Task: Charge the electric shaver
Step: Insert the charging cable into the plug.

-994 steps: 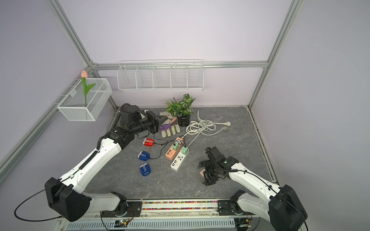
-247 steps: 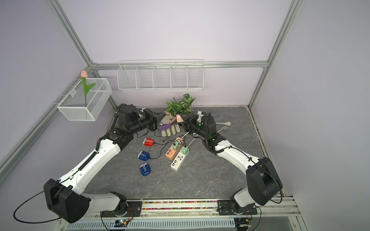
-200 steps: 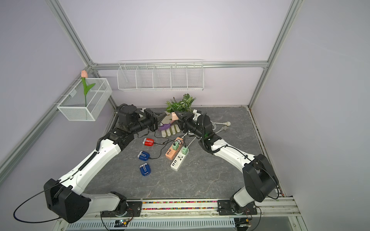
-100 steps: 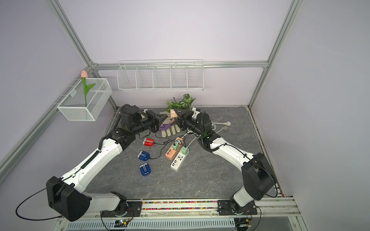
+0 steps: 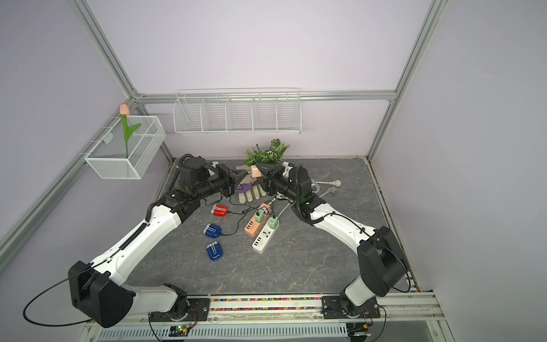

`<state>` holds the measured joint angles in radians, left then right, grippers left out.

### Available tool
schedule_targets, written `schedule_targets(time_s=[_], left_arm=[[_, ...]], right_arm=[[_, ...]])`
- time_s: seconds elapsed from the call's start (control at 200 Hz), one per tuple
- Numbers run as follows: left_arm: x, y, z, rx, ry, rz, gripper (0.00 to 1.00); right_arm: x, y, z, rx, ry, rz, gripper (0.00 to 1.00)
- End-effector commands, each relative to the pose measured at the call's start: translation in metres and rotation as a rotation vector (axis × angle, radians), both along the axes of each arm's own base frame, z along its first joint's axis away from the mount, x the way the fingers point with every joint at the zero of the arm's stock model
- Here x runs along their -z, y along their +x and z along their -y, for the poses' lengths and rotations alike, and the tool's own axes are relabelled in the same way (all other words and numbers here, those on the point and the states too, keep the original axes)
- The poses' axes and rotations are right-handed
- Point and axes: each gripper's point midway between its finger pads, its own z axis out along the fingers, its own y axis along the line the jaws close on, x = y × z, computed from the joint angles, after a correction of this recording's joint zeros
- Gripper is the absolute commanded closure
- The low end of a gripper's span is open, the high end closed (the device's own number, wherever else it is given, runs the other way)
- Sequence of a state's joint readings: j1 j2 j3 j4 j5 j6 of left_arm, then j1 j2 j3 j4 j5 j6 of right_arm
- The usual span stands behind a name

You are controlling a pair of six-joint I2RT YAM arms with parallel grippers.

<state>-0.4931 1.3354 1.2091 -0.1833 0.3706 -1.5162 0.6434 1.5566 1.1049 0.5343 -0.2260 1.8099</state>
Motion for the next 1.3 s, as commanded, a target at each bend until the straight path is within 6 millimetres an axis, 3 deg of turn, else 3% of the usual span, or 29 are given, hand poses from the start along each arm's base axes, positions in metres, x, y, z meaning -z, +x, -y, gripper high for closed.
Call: schedule_targets(time_s=[0.0,0.13,0.38,0.63,0.9,1.07,1.295], left_arm=[[-0.004,-0.004,0.004,0.033,0.018,0.022,1.00],[0.002,-0.003,0.006,0.045,0.027,0.022,1.00],[-0.005,0.001,0.012,0.075,0.037,0.070,1.00],[0.012,-0.003,0.018,0.117,0.044,0.042,1.00],[0.015,0.001,0.029,0.166,0.014,0.081,1.00],[0.021,-0.001,0.036,0.214,0.021,0.097,1.00],[0.038,-0.008,0.044,0.293,0.036,0.059,1.00]], right_arm=[[-0.011,-0.004,-0.004,-0.019,0.034,-0.006,0.93],[-0.011,-0.004,-0.004,-0.023,0.043,-0.018,0.93],[-0.003,-0.010,-0.008,-0.049,0.042,-0.057,0.93],[-0.016,-0.009,-0.012,-0.061,0.081,-0.037,0.93],[-0.040,-0.017,-0.023,-0.125,0.144,-0.031,0.93],[-0.036,-0.027,-0.025,-0.141,0.136,-0.059,0.93],[-0.044,-0.031,-0.030,-0.183,0.131,-0.037,0.93]])
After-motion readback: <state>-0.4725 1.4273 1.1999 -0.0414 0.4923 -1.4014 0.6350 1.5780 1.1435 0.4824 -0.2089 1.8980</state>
